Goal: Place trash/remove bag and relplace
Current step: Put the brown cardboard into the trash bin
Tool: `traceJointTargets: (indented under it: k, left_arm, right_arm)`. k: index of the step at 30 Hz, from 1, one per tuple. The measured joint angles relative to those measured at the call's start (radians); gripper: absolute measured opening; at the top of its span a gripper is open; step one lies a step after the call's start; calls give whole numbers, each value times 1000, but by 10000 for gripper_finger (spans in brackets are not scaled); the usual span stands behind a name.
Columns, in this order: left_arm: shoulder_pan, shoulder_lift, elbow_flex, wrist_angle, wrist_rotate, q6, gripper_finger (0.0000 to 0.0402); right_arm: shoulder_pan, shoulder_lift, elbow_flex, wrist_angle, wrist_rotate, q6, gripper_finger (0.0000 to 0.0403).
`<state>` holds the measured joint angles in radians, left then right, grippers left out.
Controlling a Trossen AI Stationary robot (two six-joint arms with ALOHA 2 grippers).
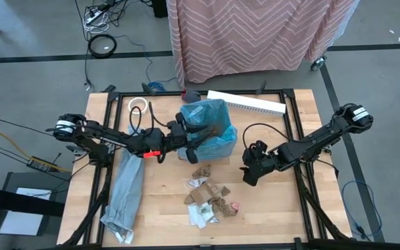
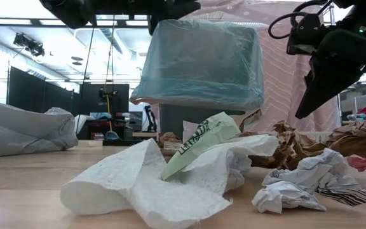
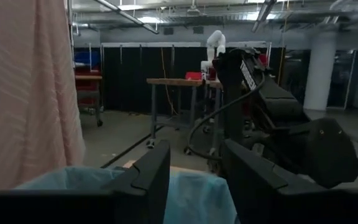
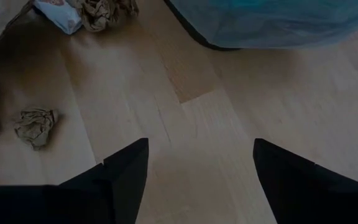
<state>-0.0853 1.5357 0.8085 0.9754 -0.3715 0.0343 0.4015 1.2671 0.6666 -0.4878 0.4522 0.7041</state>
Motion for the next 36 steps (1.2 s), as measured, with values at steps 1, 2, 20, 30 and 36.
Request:
traceJointTargets:
  k: [1, 2, 20, 30, 36]
  left_arm:
    - [0, -6, 0, -6, -16, 19, 154]
    - [0, -11, 0, -7, -40, 33, 154]
    - [-222, -389, 3, -518, -26, -389, 135]
    - [-396, -276, 1, -721, -40, -772, 131]
    - [-415, -253, 1, -769, -56, -867, 131]
  right_arm:
    - [0, 0, 0, 0, 0, 0, 276]
    - [0, 0, 0, 0, 0, 0, 276]
    - [0, 10, 0, -9, -1, -6, 275]
    - [13, 34, 0, 228, -108, 62, 277]
    - [16, 146, 1, 471, -171, 131, 274]
